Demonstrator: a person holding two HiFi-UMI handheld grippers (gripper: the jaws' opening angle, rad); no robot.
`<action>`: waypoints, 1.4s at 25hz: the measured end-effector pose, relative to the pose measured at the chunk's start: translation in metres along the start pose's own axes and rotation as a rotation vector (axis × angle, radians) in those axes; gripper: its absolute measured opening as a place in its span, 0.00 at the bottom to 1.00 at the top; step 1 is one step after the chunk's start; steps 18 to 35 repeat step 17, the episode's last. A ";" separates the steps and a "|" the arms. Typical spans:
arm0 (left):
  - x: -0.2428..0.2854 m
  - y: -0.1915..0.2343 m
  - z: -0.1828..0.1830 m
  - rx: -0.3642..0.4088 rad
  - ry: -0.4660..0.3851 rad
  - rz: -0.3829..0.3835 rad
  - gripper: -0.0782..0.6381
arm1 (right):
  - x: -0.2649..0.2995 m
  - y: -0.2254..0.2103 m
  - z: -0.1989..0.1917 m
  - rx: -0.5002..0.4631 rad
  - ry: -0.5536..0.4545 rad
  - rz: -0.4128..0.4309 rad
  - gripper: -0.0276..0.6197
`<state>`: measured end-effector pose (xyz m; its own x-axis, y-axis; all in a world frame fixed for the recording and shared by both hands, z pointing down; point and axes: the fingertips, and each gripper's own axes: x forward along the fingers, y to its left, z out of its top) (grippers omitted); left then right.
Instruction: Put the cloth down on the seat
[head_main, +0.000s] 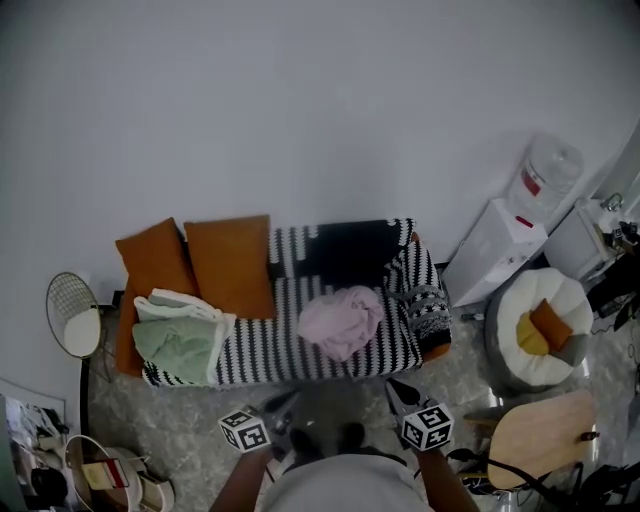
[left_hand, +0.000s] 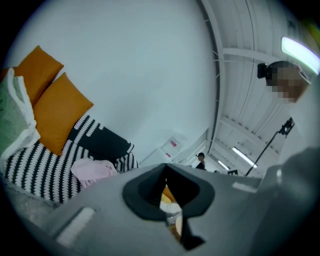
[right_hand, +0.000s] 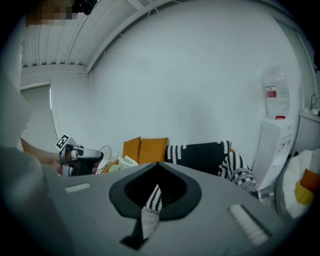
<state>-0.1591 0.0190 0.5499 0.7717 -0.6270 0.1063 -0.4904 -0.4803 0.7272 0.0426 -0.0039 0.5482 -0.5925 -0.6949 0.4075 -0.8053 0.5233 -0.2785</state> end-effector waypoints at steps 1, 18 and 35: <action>-0.001 0.001 0.002 0.003 0.001 -0.002 0.11 | 0.001 0.001 0.001 0.002 -0.002 -0.003 0.05; -0.004 0.004 0.001 0.003 0.036 -0.013 0.11 | 0.005 0.017 -0.002 -0.001 -0.014 -0.013 0.05; -0.004 0.004 0.001 0.003 0.036 -0.013 0.11 | 0.005 0.017 -0.002 -0.001 -0.014 -0.013 0.05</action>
